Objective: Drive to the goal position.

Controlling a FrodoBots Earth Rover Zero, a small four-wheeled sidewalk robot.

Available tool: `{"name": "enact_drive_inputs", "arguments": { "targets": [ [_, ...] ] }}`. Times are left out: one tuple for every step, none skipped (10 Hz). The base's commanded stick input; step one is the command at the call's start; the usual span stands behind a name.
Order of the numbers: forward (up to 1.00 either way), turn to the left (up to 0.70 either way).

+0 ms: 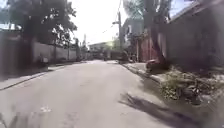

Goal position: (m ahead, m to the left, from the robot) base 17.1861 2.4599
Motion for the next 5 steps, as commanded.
{"name": "enact_drive_inputs", "arguments": {
  "targets": [
    [1.00,0.00],
    [1.00,0.00],
    [1.00,0.00],
    [1.00,0.00],
    [1.00,0.00]
  ]
}}
